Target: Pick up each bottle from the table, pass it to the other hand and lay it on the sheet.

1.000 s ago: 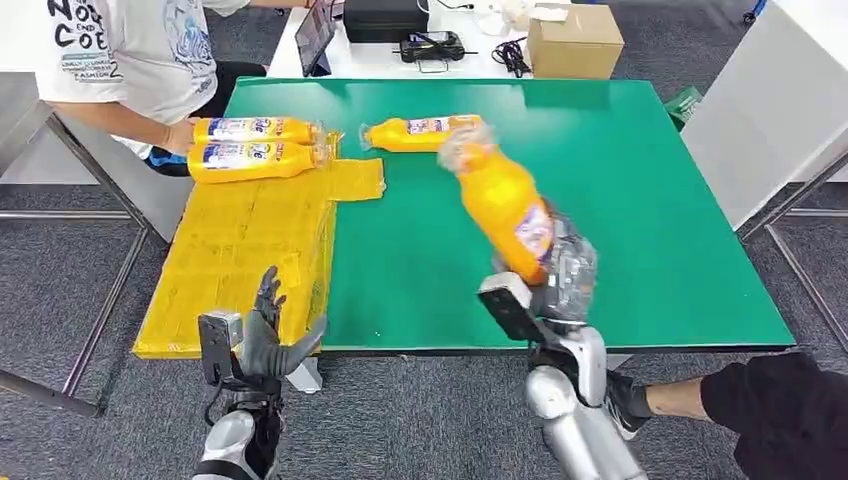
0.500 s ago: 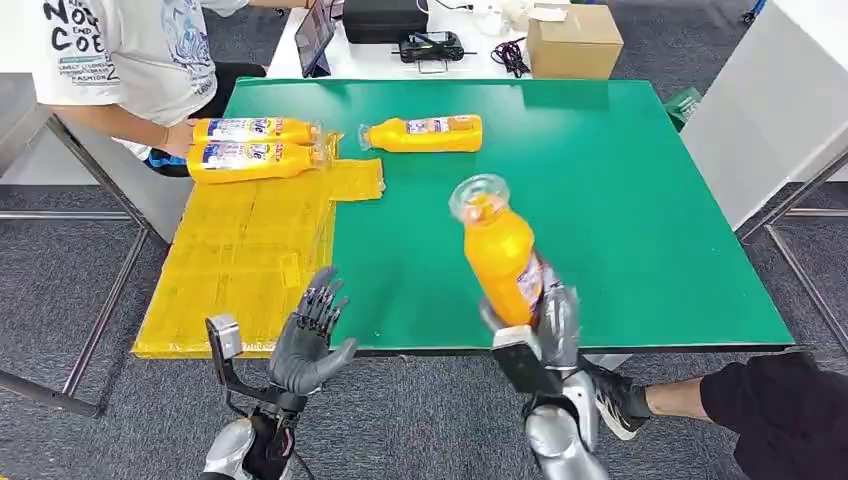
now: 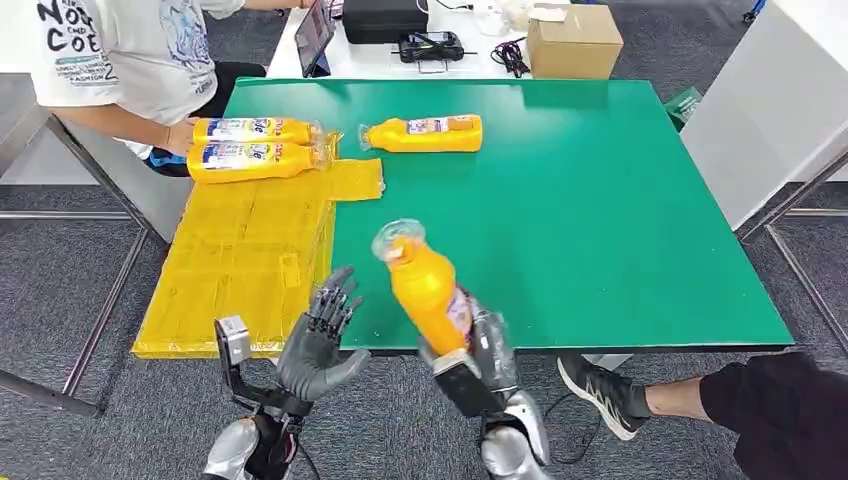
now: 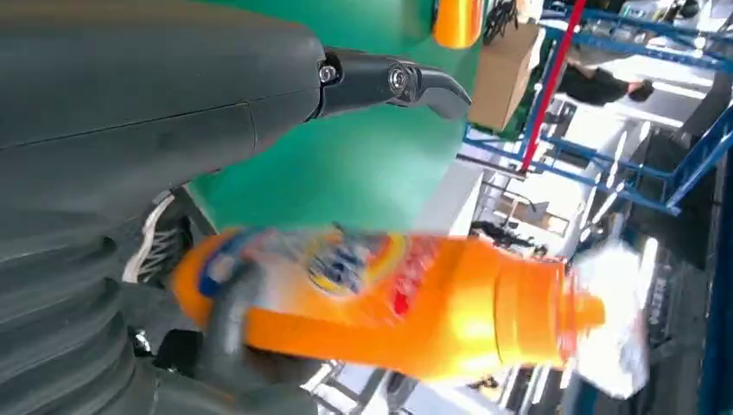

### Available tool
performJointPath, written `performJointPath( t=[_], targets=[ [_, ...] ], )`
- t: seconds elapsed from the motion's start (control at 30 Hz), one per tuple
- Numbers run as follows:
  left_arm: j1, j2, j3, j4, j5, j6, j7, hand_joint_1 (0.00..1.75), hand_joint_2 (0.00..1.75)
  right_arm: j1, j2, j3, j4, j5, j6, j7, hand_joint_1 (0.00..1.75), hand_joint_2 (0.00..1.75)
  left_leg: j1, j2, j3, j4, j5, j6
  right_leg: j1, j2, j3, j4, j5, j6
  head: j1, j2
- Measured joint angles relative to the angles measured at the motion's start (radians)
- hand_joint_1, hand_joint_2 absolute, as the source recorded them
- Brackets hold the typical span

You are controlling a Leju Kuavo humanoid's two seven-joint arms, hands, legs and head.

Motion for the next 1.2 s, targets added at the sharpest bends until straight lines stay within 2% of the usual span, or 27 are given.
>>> performJointPath(
  t=[0.3, 0.93, 0.97, 1.0, 1.03, 1.2],
  targets=[
    [-0.020, 0.002, -0.023, 0.014, -0.027, 0.007, 0.012, 0.00, 1.75, -0.067, 0.055, 0.149, 0.165, 0.027, 0.023, 0.010, 1.75, 1.75, 0.000, 0.000, 0.000, 0.000, 0.000, 0.000, 0.000, 0.000, 0.000, 0.000, 0.000, 0.000, 0.000, 0.000],
    [-0.027, 0.012, -0.009, 0.056, -0.034, 0.018, 0.016, 0.00, 1.75, -0.137, 0.072, 0.237, 0.316, 0.022, 0.030, 0.029, 1.75, 1.75, 0.000, 0.000, 0.000, 0.000, 0.000, 0.000, 0.000, 0.000, -0.001, 0.000, 0.000, 0.000, 0.000, 0.000],
    [-0.027, 0.014, -0.008, 0.057, -0.032, 0.018, 0.016, 0.07, 1.75, -0.140, 0.073, 0.241, 0.325, 0.021, 0.031, 0.029, 1.75, 1.75, 0.000, 0.000, 0.000, 0.000, 0.000, 0.000, 0.000, 0.000, -0.001, 0.000, 0.000, 0.000, 0.000, 0.000],
    [-0.027, 0.014, -0.006, 0.059, -0.029, 0.018, 0.015, 1.40, 1.75, -0.143, 0.073, 0.245, 0.334, 0.021, 0.032, 0.029, 1.75, 1.75, 0.000, 0.000, 0.000, 0.000, 0.000, 0.000, 0.000, 0.000, -0.001, 0.000, 0.000, 0.000, 0.000, 0.000],
    [-0.026, 0.015, -0.004, 0.060, -0.026, 0.018, 0.014, 1.75, 1.75, -0.146, 0.074, 0.249, 0.341, 0.020, 0.033, 0.029, 1.75, 1.75, 0.000, 0.000, 0.000, 0.000, 0.000, 0.000, 0.000, 0.000, -0.001, 0.000, 0.000, 0.000, 0.000, 0.000],
    [-0.020, 0.015, 0.008, 0.062, -0.003, 0.010, 0.011, 1.75, 1.75, -0.159, 0.079, 0.259, 0.366, 0.012, 0.038, 0.031, 1.75, 1.75, 0.000, 0.000, 0.000, 0.000, 0.000, 0.000, 0.000, 0.000, -0.001, 0.000, 0.000, 0.000, 0.000, 0.000]
  ],
)
